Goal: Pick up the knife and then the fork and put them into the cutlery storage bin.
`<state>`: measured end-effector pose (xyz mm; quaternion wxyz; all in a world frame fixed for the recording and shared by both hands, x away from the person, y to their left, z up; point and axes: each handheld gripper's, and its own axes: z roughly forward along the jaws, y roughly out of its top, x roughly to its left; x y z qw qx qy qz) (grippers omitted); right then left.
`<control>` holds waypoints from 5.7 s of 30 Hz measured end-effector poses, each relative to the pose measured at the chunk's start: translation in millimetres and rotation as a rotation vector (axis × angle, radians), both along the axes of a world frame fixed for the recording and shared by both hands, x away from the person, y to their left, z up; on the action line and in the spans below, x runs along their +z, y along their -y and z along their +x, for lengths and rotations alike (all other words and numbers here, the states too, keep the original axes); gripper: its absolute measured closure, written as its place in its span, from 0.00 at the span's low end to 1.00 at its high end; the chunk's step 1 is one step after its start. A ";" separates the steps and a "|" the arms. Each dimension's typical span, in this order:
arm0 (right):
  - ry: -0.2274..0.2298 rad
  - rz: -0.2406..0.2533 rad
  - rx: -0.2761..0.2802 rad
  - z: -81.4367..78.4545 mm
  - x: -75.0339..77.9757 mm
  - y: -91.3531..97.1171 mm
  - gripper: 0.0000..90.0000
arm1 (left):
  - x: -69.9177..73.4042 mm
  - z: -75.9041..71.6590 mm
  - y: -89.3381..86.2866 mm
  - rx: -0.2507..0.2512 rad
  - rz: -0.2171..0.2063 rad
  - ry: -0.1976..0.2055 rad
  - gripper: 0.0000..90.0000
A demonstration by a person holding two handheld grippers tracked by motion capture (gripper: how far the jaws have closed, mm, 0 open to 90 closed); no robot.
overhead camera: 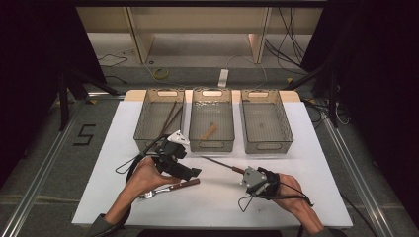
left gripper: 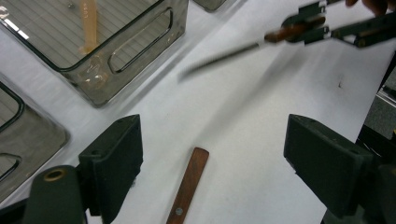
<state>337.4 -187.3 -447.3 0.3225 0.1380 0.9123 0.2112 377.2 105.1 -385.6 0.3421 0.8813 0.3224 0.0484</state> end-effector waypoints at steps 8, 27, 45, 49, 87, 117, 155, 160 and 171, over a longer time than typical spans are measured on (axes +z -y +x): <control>-0.031 0.142 -0.147 21.4 17.3 27.4 0.88 | -13.7 3.1 -7.4 0.011 0.032 0.011 0.21; -0.100 0.341 -0.344 74.2 52.3 56.2 0.88 | -33.0 -3.5 -30.4 0.053 0.013 0.006 0.19; -0.155 0.442 -0.511 126.1 65.3 62.4 0.88 | -41.1 -10.6 -32.9 0.045 0.001 0.052 0.18; -0.172 0.438 -0.545 134.2 61.4 59.6 0.88 | -42.9 -11.8 -33.8 0.049 0.000 0.050 0.18; -0.338 0.459 -0.625 156.3 34.1 50.5 0.66 | -49.5 -13.7 -36.1 0.052 0.025 0.041 0.18; -0.278 0.605 -0.277 54.6 53.1 28.8 0.36 | -56.1 -6.5 -35.6 0.046 0.101 -0.005 0.19; -0.328 0.651 -0.188 -6.3 24.5 27.5 0.31 | -71.3 0.7 -20.9 -0.024 0.328 -0.173 0.49; -0.326 0.644 -0.182 -7.0 24.3 26.6 0.31 | -72.1 4.4 -16.7 -0.036 0.348 -0.186 0.55; -0.327 0.644 -0.178 -7.8 24.6 26.2 0.31 | -75.4 7.1 -9.6 -0.059 0.386 -0.199 0.64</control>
